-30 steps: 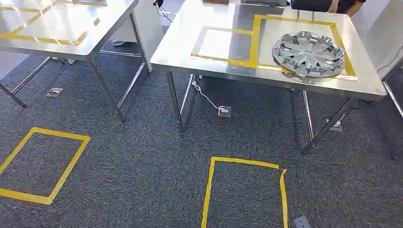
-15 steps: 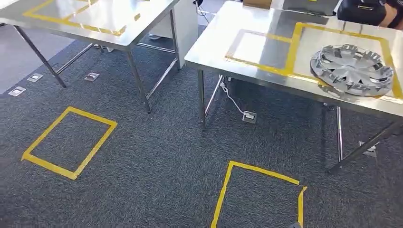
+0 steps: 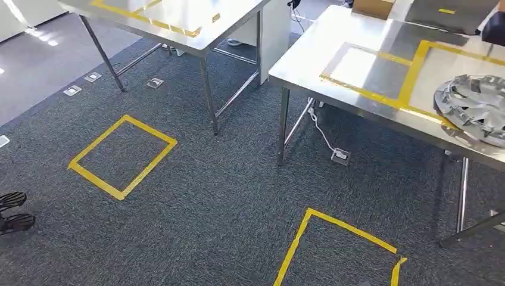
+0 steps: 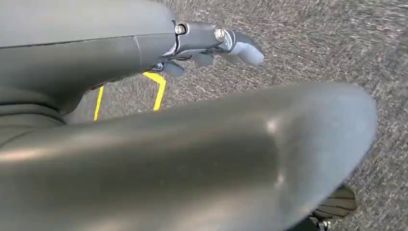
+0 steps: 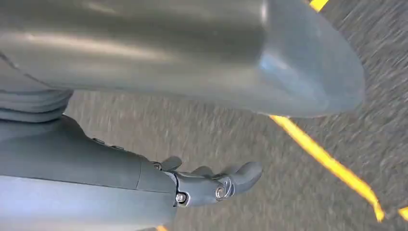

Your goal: Take the parts from the cabinet and place them on the table.

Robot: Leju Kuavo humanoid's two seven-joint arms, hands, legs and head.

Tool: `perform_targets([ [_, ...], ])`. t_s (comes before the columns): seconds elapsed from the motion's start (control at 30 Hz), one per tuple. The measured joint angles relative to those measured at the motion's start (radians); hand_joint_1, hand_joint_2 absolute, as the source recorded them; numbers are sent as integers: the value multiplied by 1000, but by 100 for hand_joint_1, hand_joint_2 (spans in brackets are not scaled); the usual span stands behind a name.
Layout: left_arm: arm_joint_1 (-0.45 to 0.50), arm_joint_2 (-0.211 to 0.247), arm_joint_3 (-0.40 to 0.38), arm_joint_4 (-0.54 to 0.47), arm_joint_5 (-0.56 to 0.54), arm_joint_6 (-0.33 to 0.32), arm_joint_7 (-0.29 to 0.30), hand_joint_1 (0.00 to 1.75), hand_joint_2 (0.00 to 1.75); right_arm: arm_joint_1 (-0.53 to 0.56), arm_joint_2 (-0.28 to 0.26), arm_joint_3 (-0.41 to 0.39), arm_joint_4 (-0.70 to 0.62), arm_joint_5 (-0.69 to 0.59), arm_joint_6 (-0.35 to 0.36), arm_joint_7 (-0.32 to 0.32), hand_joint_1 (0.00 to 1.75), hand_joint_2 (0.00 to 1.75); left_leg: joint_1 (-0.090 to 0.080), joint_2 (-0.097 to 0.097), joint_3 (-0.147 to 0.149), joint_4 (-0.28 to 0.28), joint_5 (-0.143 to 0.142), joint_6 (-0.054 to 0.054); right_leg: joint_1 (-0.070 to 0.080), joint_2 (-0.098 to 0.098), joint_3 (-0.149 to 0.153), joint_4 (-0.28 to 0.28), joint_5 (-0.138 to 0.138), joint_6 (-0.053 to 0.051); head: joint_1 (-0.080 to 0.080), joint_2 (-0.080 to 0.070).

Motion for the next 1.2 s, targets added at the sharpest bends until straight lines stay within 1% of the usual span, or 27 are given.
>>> perform_targets([
  [0.07, 4, 0, 0, 0, 0, -1, 4, 0, 0, -5, 11, -27, 0, -53, 24, -20, 0, 0, -2, -21, -6, -8, 4, 13, -1, -19, 9, -6, 0, 12, -1, 0],
  [0.1, 6, -3, 0, 0, 2, -2, 4, 0, 0, -6, 15, -45, 0, -91, 48, -36, 0, 0, 7, -31, 5, -17, 12, 20, -8, 25, 10, 6, -10, 23, 2, 0],
  [0.13, 5, -4, 0, 0, 5, -3, 4, 0, 0, -5, 21, -68, -1, -127, 72, -51, 0, 0, 10, -40, 4, -20, 15, 25, -8, 78, -9, 43, -40, 26, 6, 0],
  [0.17, 1, -4, 0, 0, 6, -4, 3, 0, 0, -4, 24, -91, 0, -154, 90, -61, 0, 0, 10, -49, 1, -20, 18, 29, -9, 102, -40, 109, -81, 27, 9, 0],
  [0.23, -3, -7, 0, 0, 6, -4, 3, 0, 0, 3, 28, -137, 0, -203, 138, -79, 0, 0, 10, -76, -4, -18, 19, 31, -9, 112, -116, 267, -148, 28, 11, 0],
  [0.27, -2, -8, 0, 0, 6, -5, 3, 0, 0, 5, 32, -157, 0, -219, 163, -87, 0, 0, 10, -90, -6, -17, 19, 30, -9, 113, -137, 305, -151, 27, 12, 0],
  [0.3, 0, -8, 0, 0, 5, -6, 3, 0, 0, 6, 35, -171, 0, -229, 187, -92, 0, 0, 10, -102, -6, -14, 20, 29, -9, 114, -137, 298, -133, 27, 12, 0],
  [0.37, 1, -10, 0, 2, 2, -9, 3, 0, 0, 5, 38, -196, 0, -242, 232, -100, 0, 0, 13, -130, -6, -7, 20, 25, -12, 121, -72, 155, -39, 25, 13, 0],
  [0.4, -1, -11, 0, 2, 1, -10, 2, 0, 0, 5, 40, -206, 0, -242, 239, -103, 0, 0, 14, -143, -7, -3, 18, 20, -16, 149, -24, 55, 8, 26, 13, 0],
  [0.43, -2, -10, 0, 2, 1, -10, 2, 0, 0, 6, 42, -213, 0, -242, 249, -103, 0, 0, 12, -153, -12, 1, 18, 13, -22, 203, -5, 15, -8, 25, 14, 0],
  [0.47, -5, -10, 0, 1, 1, -10, 1, 0, 0, 5, 43, -219, 0, -241, 253, -105, 0, 0, 9, -167, -19, 7, 18, 3, -17, 202, -8, 6, -6, 21, 14, 0],
  [0.57, 1, -10, 0, 2, 0, -10, 1, 0, 0, 3, 45, -227, 0, -234, 267, -100, 0, 0, 16, -192, -25, -7, 32, -19, -10, 172, -9, 8, -1, 1, 13, 0],
  [0.6, 3, -10, 0, 2, 0, -10, 1, 0, 0, 2, 47, -228, 0, -228, 276, -96, 0, 0, 18, -186, -30, 1, 29, -24, -17, 154, -8, -2, 8, -13, 13, 0],
  [0.63, 4, -11, 0, 2, 0, -10, 1, 0, 0, 1, 47, -228, 0, -219, 287, -90, 0, 0, 12, -126, -41, 27, 10, -25, -15, 145, -8, -3, 9, -19, 8, 0],
  [0.67, 0, -13, 0, 2, 0, -10, 1, 0, 0, 3, 47, -228, 0, -213, 299, -86, 0, 0, 12, -92, -70, 87, -30, -27, -12, 131, -8, -3, 9, -25, 0, 0],
  [0.73, -7, -13, 0, 2, 0, -10, 1, 0, 0, 10, 47, -228, 1, -202, 302, -80, 0, 0, 13, -68, -143, 246, -106, -30, -6, 98, -10, -2, 8, -28, -1, 0],
  [0.77, -6, -13, 0, 2, 0, -10, 1, 0, 0, 12, 47, -228, 1, -197, 308, -76, 0, 0, 13, -65, -167, 303, -123, -31, -4, 82, -11, -2, 7, -29, -1, 0],
  [0.8, -4, -13, 0, 2, 0, -10, 2, 0, 0, 11, 47, -228, 1, -190, 308, -74, 0, 0, 13, -64, -166, 310, -115, -29, -2, 68, -10, -2, 6, -30, -1, 0],
  [0.83, -1, -13, 0, 2, 0, -10, 2, 0, 0, 11, 47, -228, 0, -178, 307, -73, 0, 0, 13, -62, -147, 279, -93, -28, -1, 59, -10, -2, 6, -30, -2, 0],
  [0.9, -1, -13, 0, 2, -1, -10, 3, 0, 0, 10, 47, -226, 0, -145, 293, -68, 0, 0, 12, -45, -52, 111, -15, -20, 0, 34, -4, -2, 3, -28, -2, 0],
  [0.93, -3, -13, 0, 2, -1, -10, 3, 0, 0, 10, 47, -224, 0, -132, 291, -67, 0, 0, 6, 1, 0, 15, 4, -10, 1, 22, 0, -1, 0, -24, -2, 0],
  [0.97, -6, -13, 0, 2, -2, -10, 3, 0, 0, 10, 47, -223, 0, -125, 286, -66, 0, 0, -3, 20, 3, 4, -10, -1, 8, 13, -1, 0, -3, -19, -1, 0],
  [1.07, -2, -13, 0, 2, -8, -10, 1, 0, 0, 6, 47, -214, 0, -98, 277, -56, 0, 0, -7, -13, -7, 1, -4, 13, 2, -12, 6, -5, -3, -2, 0, 0],
  [1.1, -1, -13, 0, 2, -10, -10, 1, 0, 0, 4, 47, -210, 0, -93, 277, -53, 0, 0, -3, -24, -5, -9, 2, 21, 7, -20, 9, -6, -5, 5, 0, 0],
  [1.13, 0, -15, 0, 2, -11, -10, 1, 0, 0, 3, 47, -205, 0, -81, 275, -50, 0, 0, 4, -32, 5, -18, 10, 26, -1, 24, 8, 7, -15, 14, 0, 0],
  [1.17, -1, -15, 0, 1, -12, -10, 1, 0, 0, 3, 47, -198, 0, -69, 274, -48, 0, 0, 5, -41, 4, -20, 14, 32, -2, 75, -11, 46, -45, 18, 2, 0],
  [1.2, -5, -16, 0, 1, -13, -10, 1, 0, 0, 5, 46, -194, 0, -62, 272, -42, 0, 0, 5, -51, 1, -20, 16, 35, -3, 101, -46, 119, -88, 21, 3, 0],
])
